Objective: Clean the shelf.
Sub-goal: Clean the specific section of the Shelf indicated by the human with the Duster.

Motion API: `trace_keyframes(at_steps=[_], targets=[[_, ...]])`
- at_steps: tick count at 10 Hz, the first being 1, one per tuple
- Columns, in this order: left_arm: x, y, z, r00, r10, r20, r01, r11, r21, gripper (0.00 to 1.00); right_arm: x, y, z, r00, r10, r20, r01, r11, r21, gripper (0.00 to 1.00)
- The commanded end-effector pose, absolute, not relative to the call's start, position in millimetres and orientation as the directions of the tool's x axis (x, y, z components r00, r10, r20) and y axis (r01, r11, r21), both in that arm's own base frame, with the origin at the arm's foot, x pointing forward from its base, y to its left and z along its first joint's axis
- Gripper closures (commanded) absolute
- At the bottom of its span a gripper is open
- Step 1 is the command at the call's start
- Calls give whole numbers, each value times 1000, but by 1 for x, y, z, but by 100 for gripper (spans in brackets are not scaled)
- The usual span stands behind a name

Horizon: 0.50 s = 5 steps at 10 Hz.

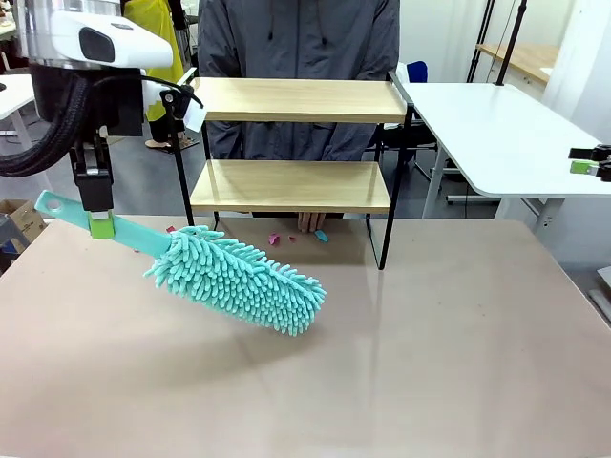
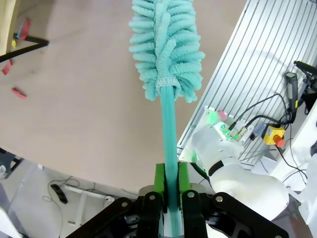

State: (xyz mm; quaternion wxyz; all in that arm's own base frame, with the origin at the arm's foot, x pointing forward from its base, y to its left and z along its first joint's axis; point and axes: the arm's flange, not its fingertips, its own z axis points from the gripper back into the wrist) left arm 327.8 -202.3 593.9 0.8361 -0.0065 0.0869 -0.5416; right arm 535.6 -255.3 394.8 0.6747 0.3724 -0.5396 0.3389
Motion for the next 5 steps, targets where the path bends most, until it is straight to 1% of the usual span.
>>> trace_keyframes(at_steps=[1,5], targets=[[327,-202,596,398,-908,-131,906,411,-100,87,536,-254,397,190,59,980,-859,494,137,0],[327,-202,596,398,-908,-131,906,411,-100,87,536,-254,397,190,59,980,-859,494,137,0]])
